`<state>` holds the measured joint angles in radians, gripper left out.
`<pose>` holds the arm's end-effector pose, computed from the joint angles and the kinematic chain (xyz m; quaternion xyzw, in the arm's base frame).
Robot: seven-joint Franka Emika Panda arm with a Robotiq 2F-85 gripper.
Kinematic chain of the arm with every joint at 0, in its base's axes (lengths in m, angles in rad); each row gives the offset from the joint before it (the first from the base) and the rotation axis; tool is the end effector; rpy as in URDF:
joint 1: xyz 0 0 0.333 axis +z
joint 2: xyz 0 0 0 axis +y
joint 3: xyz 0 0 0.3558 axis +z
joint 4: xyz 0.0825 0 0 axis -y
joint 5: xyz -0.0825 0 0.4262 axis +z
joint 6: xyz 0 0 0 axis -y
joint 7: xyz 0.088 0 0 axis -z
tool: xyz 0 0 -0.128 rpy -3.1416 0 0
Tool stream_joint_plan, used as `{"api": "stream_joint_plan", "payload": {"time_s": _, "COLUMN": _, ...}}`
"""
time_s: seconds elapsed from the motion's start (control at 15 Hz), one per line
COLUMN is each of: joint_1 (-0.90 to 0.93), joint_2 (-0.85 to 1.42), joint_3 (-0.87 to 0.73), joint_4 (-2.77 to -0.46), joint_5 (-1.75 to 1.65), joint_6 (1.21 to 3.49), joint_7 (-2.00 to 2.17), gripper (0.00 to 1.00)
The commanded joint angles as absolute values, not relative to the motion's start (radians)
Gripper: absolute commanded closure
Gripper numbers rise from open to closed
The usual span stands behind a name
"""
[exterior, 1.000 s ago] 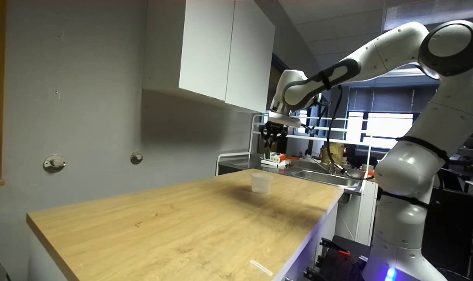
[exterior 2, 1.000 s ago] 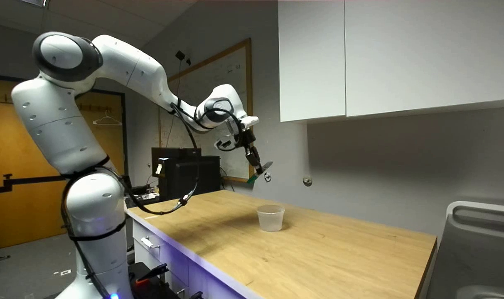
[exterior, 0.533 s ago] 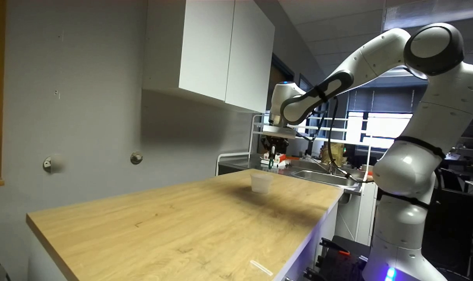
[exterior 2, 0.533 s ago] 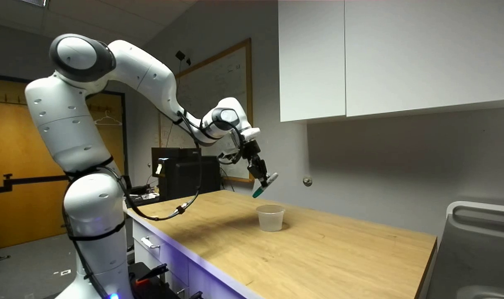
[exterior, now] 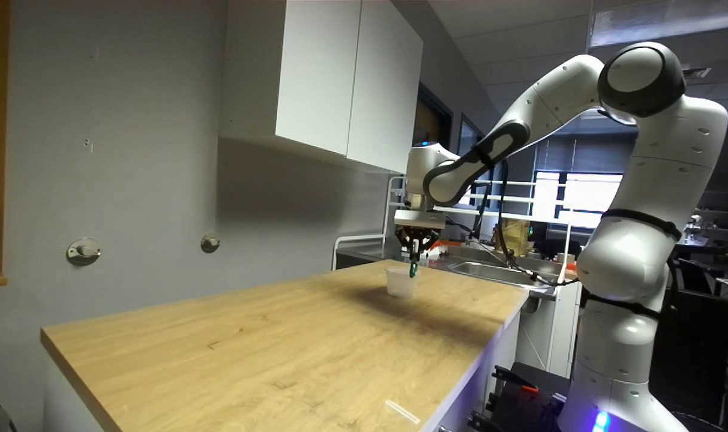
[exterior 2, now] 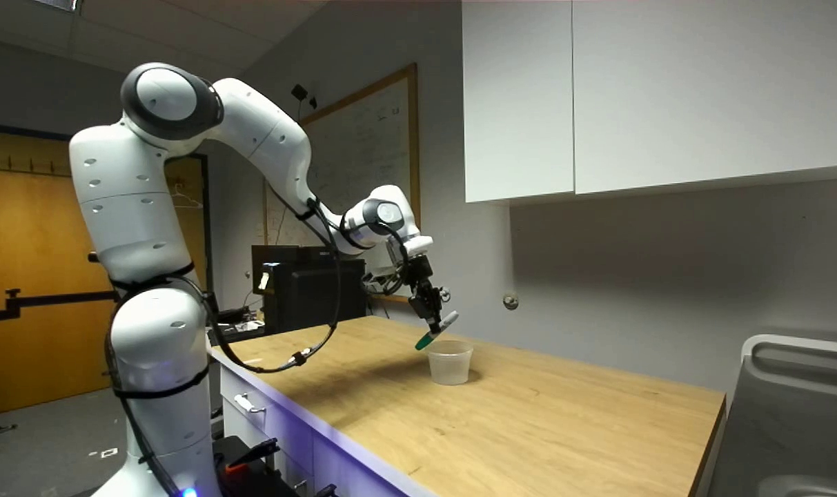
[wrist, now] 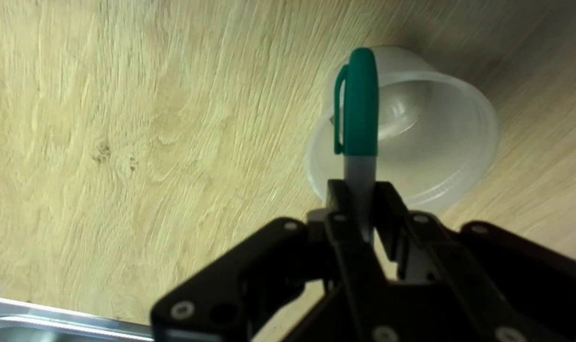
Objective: Put the marker in the cup
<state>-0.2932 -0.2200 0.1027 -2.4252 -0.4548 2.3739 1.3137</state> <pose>0.4937 -0.1063 0.4024 0.8089 -0.5538 0.1636 0.1104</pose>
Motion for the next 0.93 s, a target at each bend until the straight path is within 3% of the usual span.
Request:
{"api": "stream_joint_plan", "payload": {"time_s": 0.0, "joint_1": -0.252, "joint_2": -0.192, "joint_3": 0.065, "joint_4": -2.384, "joint_5": -0.469, "joint_6": 2.337, "joint_7": 1.347, "gripper": 0.93}}
{"api": "stream_joint_plan", "payload": {"time_s": 0.87, "joint_1": -0.237, "joint_2": -0.221, "joint_3": 0.005, "joint_4": -2.3, "joint_5": -0.453, "joint_6": 2.284, "joint_7": 1.334, "gripper": 0.93}}
